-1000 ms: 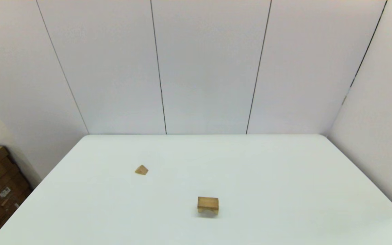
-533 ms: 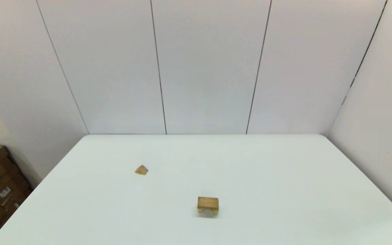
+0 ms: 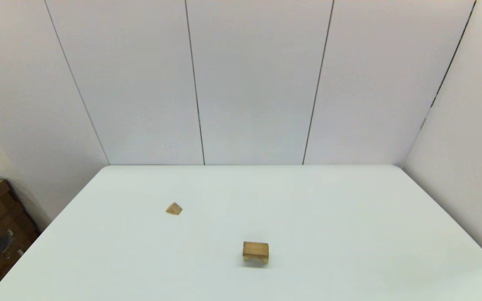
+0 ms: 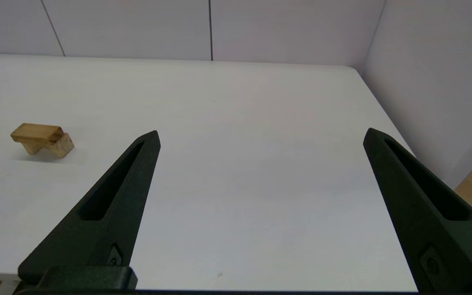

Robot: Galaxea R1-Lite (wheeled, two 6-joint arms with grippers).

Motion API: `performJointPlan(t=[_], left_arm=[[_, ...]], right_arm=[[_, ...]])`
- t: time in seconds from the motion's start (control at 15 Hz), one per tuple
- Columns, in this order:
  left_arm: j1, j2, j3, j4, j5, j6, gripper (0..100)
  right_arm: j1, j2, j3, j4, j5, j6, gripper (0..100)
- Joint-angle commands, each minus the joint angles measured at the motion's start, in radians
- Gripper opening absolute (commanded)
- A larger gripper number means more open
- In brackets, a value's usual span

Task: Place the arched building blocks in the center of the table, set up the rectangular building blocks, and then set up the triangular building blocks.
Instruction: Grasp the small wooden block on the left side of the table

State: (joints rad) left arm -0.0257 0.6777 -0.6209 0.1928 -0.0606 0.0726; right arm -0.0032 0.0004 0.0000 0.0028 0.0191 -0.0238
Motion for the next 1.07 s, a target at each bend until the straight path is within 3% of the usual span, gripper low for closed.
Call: performJointPlan(t=[0.07,0.8,1.07], left_arm=[[0.0,0.49,-0.174,-0.053,0.002,0.089,100],[-0.008,1.116,-0.513,-0.049,-0.034,0.105,100],[-0.036,1.234,-0.643,0.083,-0.038,0.104,100]], right_arm=[[0.0,0.0,0.0,0.0,0.001,-0.001,100],[0.0,0.0,0.0,0.0,0.001,-0.001,100],[0.0,0.0,0.0,0.0,0.001,-0.001,100]])
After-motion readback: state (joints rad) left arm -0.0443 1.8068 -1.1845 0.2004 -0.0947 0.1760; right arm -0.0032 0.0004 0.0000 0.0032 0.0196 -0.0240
